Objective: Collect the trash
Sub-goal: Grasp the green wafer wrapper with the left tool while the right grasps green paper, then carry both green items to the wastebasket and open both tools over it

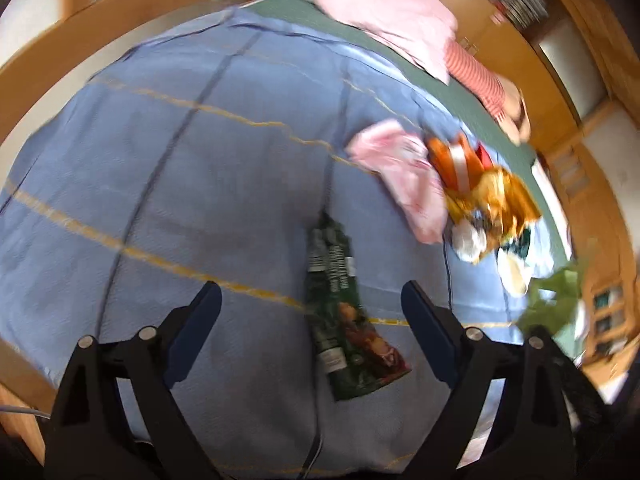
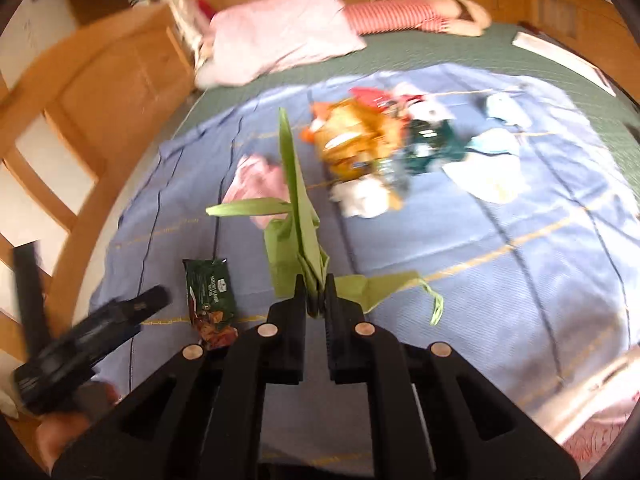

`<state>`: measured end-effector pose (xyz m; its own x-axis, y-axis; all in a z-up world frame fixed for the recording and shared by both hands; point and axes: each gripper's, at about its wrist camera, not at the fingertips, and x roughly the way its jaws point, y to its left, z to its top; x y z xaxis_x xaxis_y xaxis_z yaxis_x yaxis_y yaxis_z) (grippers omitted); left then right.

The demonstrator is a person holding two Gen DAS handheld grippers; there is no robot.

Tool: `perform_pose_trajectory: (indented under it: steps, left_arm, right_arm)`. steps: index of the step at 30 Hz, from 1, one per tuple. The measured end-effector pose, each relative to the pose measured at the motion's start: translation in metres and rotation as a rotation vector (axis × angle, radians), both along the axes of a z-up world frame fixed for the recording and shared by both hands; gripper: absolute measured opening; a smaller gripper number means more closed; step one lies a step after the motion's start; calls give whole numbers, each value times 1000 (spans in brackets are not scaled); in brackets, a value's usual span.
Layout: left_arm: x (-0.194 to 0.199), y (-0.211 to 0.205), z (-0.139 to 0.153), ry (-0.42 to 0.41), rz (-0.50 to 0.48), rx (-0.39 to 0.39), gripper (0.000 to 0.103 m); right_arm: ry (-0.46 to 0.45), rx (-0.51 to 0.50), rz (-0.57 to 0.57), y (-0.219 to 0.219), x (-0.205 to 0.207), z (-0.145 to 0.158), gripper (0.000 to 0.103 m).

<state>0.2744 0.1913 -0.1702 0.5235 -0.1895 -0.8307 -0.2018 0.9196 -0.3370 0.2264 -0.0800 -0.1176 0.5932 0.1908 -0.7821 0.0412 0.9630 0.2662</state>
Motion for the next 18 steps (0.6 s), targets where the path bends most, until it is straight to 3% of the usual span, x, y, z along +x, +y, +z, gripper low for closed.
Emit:
perform_pose_trajectory:
  steps: [4,6,10,13,18]
  left_arm:
    - [9,-37,-11,-21,-91,109,79]
    - [14,-52,-24,24,-149,143,67]
    - [15,-62,-43,96,-203,171,29]
    - [9,-57,-32,47,-190,169,24]
    - [-23,-59,18,-162,-173,249,23]
  right_arm:
    - [-21,-1,-16,-10,-20,3,9]
    - [-24,-14,0,-10,-23,3,9]
    - [-19,-16,31,-6,-31,4,9]
    - [-31,-21,35,-5,-38,8,9]
    - [-83,-37,32,-11,-48,21,9]
